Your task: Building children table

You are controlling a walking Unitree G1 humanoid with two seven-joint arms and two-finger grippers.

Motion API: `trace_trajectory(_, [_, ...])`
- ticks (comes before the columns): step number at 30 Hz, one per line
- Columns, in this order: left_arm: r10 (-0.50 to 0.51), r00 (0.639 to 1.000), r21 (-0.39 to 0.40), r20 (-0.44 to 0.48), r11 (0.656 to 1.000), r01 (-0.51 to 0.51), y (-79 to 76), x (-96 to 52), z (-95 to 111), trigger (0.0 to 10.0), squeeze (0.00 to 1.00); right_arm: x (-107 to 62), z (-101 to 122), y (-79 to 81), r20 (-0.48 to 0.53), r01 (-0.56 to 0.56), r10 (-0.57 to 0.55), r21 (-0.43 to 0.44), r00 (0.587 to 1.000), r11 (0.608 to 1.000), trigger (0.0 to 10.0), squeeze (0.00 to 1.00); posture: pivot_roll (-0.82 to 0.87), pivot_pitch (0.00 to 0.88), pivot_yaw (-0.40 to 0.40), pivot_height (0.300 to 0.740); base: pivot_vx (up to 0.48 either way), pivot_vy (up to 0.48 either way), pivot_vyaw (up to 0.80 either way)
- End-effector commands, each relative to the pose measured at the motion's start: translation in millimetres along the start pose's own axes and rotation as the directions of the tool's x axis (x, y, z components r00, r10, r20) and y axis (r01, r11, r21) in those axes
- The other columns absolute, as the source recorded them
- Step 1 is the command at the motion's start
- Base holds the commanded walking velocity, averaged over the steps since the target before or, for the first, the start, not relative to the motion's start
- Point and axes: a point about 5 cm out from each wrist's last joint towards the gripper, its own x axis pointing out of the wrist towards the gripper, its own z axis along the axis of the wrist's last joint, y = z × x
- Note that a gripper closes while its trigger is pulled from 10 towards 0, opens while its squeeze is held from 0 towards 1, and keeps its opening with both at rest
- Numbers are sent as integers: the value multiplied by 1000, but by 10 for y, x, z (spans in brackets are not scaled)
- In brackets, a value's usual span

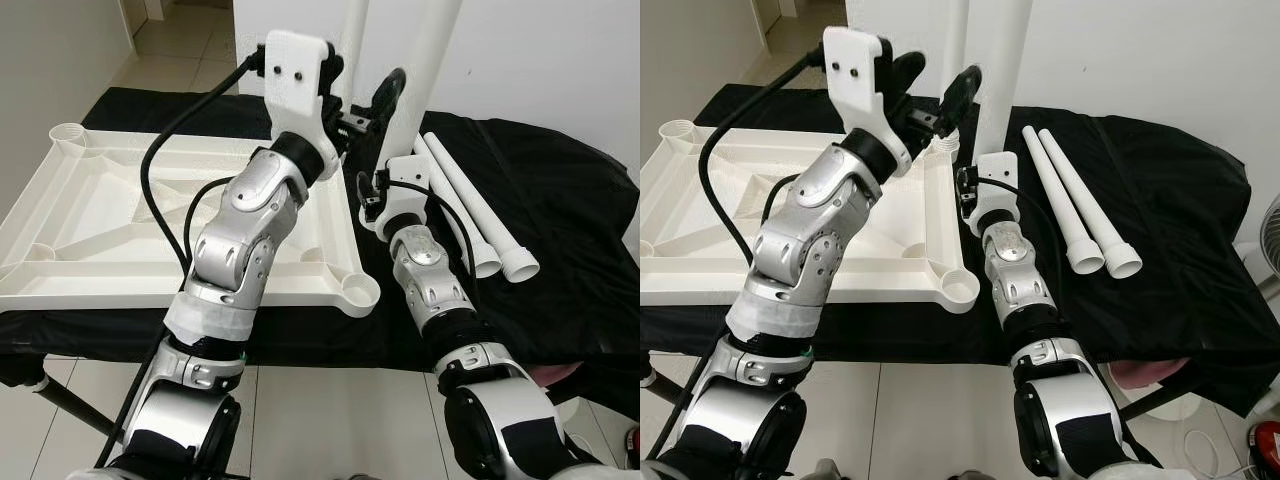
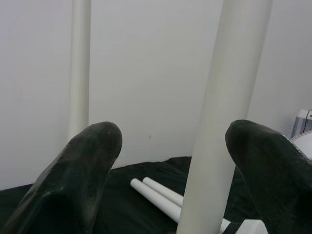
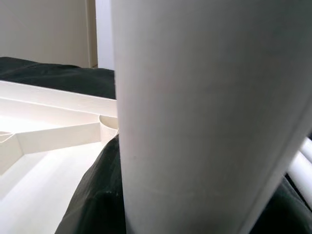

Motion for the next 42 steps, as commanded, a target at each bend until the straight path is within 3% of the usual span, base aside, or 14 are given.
trace_trajectory(1, [-157,987,1,39,988,157,-143,-9,64,10000,0,-26,-34,19,-12,-13,13,-3,1000,1000,10000,0,-41,0,-74,740,0,0,0])
trace_trajectory(7, [-192,979,-19,62,981,193,-190,-15,96,10000,0,-28,-31,47,-10,-32,32,-18,999,999,10000,0,-37,0,-76,740,0,0,0])
trace_trajectory(8, [-188,981,-1,47,982,188,-185,9,83,10000,0,-30,5,83,17,-63,64,-55,998,997,10000,0,-34,0,-77,740,0,0,0])
trace_trajectory(17, [-198,979,28,54,980,197,-175,79,126,10000,0,-53,18,132,32,-112,116,-110,993,988,10000,0,-36,0,-71,740,0,0,0])
trace_trajectory(22, [-176,983,52,43,983,173,-140,147,134,10000,0,-87,109,227,103,-182,199,-152,975,971,10000,0,-40,0,-66,740,0,0,0])
trace_trajectory(37, [-134,990,77,41,988,131,-2,179,162,10000,0,-148,223,278,200,-256,277,-125,940,959,10000,0,-33,0,-63,740,0,0,0])
trace_trajectory(42, [-175,984,75,44,982,172,-37,172,176,10000,0,-100,173,221,149,-202,217,-108,965,973,10000,0,-31,0,-64,740,0,0,0])
